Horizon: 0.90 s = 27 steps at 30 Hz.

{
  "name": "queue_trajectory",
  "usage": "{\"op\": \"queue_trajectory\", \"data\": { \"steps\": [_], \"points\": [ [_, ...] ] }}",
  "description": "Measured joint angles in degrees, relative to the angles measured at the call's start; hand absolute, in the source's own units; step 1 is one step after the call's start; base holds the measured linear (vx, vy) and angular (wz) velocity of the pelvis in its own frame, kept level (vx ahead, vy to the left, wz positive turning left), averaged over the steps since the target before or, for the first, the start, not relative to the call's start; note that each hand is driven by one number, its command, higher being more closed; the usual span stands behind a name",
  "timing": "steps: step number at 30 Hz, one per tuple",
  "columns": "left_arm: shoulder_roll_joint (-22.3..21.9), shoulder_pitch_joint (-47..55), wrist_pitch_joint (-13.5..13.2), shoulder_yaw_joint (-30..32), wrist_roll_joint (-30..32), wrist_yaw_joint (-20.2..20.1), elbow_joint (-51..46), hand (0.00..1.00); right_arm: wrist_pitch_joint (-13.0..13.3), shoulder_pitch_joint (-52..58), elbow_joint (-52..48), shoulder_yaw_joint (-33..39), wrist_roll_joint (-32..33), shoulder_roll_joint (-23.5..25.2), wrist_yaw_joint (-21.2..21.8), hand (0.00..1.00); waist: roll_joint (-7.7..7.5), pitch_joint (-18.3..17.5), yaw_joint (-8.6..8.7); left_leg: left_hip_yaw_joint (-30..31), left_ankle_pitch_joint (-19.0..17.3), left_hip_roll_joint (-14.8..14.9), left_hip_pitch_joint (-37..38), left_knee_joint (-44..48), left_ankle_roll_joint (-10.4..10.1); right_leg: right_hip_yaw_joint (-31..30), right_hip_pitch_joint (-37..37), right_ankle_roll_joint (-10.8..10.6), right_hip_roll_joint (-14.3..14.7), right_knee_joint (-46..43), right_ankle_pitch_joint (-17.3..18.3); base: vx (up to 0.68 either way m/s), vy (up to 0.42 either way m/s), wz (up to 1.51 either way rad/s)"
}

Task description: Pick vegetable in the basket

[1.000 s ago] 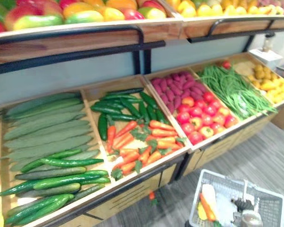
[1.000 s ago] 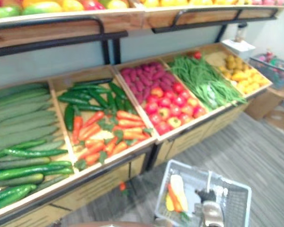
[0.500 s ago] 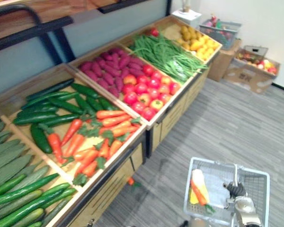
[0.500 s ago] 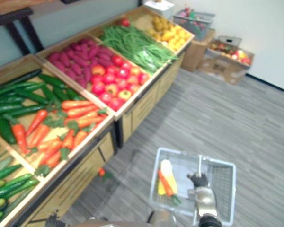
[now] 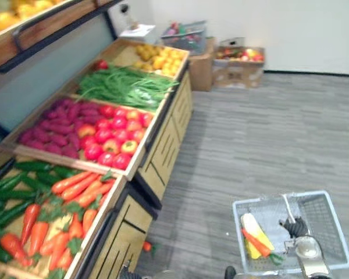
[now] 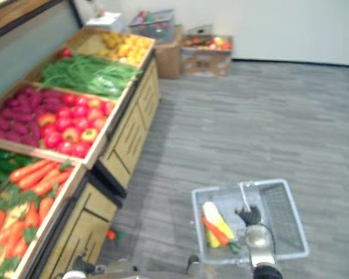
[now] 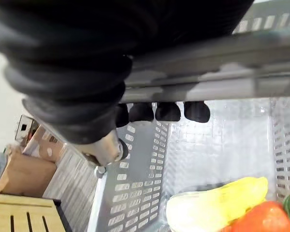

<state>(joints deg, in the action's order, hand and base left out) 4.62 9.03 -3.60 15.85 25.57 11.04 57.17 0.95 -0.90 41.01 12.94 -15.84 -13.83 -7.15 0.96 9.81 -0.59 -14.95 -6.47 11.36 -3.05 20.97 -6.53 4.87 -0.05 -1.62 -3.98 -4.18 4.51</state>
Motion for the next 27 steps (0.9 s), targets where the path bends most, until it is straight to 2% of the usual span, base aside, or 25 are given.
{"op": "queue_trajectory", "data": {
  "steps": [1, 2, 3, 4, 7, 10, 13, 15, 19, 22, 26, 27],
  "points": [
    [-0.08, 0.37, 0.04, -0.14, 0.02, -0.01, 0.06, 0.00, -0.01, 0.10, 0.00, 0.00, 0.00, -0.12, 0.01, 1.00, 0.31, 0.10, -0.02, 1.00, 0.17, -0.38, 0.04, -1.76, 0.12, -0.79, -0.26, -0.23, 0.28, -0.03, -0.15, 0.06, 0.143, -0.93],
    [-0.33, 1.18, 0.05, -0.33, 0.06, -0.02, 0.22, 0.00, 0.00, 0.31, -0.01, -0.01, -0.02, -0.69, 0.04, 1.00, 1.25, -0.32, -0.05, 3.46, 1.71, -1.26, 0.25, -5.77, 0.22, -2.45, -1.11, -0.93, 1.08, -0.09, -0.57, 0.06, 0.148, -0.67],
    [-0.28, 1.40, 0.07, -0.29, 0.23, -0.01, 0.45, 0.00, -0.04, 0.37, 0.00, 0.01, -0.01, -0.75, 0.04, 1.00, 1.52, -0.40, -0.21, 3.80, 1.01, -1.63, 0.62, -6.63, 0.09, -3.26, -1.57, -1.30, 1.21, -0.03, -0.78, 0.08, 0.202, -0.71],
    [-0.03, 0.91, 0.12, -0.33, 0.41, 0.03, 0.60, 0.00, 0.02, 0.37, -0.18, 0.03, 0.01, -0.82, 0.03, 1.00, 1.29, -0.70, -0.53, 5.90, 0.68, -2.99, 1.25, -8.69, 0.04, -4.54, -2.76, -2.82, 0.24, 1.10, -1.82, 0.08, 0.218, -0.45],
    [0.08, -0.39, 0.14, -0.96, 0.43, 0.04, 0.66, 0.00, 0.05, 0.41, -0.34, 0.03, 0.03, -0.83, 0.04, 1.00, 0.54, -0.15, -1.00, 6.16, -0.98, -4.86, 0.49, -9.07, 1.11, -5.58, -2.61, -4.26, -1.08, 4.43, -5.12, 0.09, 0.231, -0.25],
    [0.20, -0.73, 0.12, -1.00, 0.44, 0.05, 0.61, 0.00, 0.35, 0.55, -0.36, 0.04, -0.02, -0.78, 0.09, 1.00, 0.50, -0.14, -0.90, 6.00, -2.18, -5.84, 0.92, -9.04, 2.12, -6.33, -2.68, -5.16, -1.81, 4.52, -5.76, 0.04, 0.135, -0.17],
    [0.28, -0.35, 0.12, -1.00, 0.43, 0.05, 0.67, 0.00, 0.48, 0.09, -0.37, -0.77, -0.11, -0.70, 0.10, 1.00, 0.39, -0.13, -1.20, 3.68, -4.64, -6.25, 2.52, -8.84, 2.93, -9.85, -3.46, -5.66, -1.49, 3.65, -6.06, 0.00, 0.150, -0.64],
    [0.70, -0.45, 0.08, -1.71, 0.44, 0.04, 0.61, 0.00, 0.51, -0.49, -0.37, -2.53, -0.66, -0.63, 0.11, 1.00, -0.51, 0.19, -1.21, 1.29, -5.78, -6.55, 2.69, -8.90, 3.60, -11.93, -6.41, -6.17, -1.22, 1.57, -6.54, -0.07, 0.106, -0.73],
    [1.21, -0.46, 0.06, -2.65, 0.44, 0.03, 0.43, 0.00, 0.63, -0.87, -0.37, -2.82, -1.69, 0.49, 0.11, 1.00, -1.79, 0.16, -1.22, -1.39, -6.10, -6.85, 2.86, -9.35, 4.06, -11.37, -7.81, -5.80, -2.18, 2.53, -7.99, -0.13, 0.078, -0.44],
    [1.40, -0.27, 0.17, -2.77, 0.44, 0.02, 0.41, 0.00, 0.53, -0.84, -0.37, -2.95, -2.21, 0.91, 0.14, 1.00, -2.12, 0.00, -1.39, -2.65, -6.16, -6.69, 3.35, -9.94, 3.96, -4.93, -7.61, -4.35, -4.09, 3.10, -8.18, -0.09, 0.048, -0.22],
    [1.93, -0.29, 0.56, -4.30, 0.43, 0.00, 0.41, 0.00, 0.24, 0.74, -0.37, -2.56, -2.19, 0.90, 0.13, 1.00, -1.90, -0.07, -1.22, -1.71, -6.71, -5.32, 3.50, -9.78, 2.33, -1.73, -7.78, -4.26, -3.61, 1.34, -8.27, 0.01, -0.064, 0.06],
    [1.92, -0.14, 0.59, -4.26, 0.42, -0.01, 0.40, 0.00, 0.10, 1.02, -0.38, -2.38, -2.19, 0.91, 0.13, 1.00, -1.24, 0.17, -1.24, -1.58, -7.59, -3.68, 4.13, -8.97, 1.09, -0.94, -7.73, -2.52, -2.28, -0.75, -6.91, 0.07, -0.118, -0.02]
  ]
}}
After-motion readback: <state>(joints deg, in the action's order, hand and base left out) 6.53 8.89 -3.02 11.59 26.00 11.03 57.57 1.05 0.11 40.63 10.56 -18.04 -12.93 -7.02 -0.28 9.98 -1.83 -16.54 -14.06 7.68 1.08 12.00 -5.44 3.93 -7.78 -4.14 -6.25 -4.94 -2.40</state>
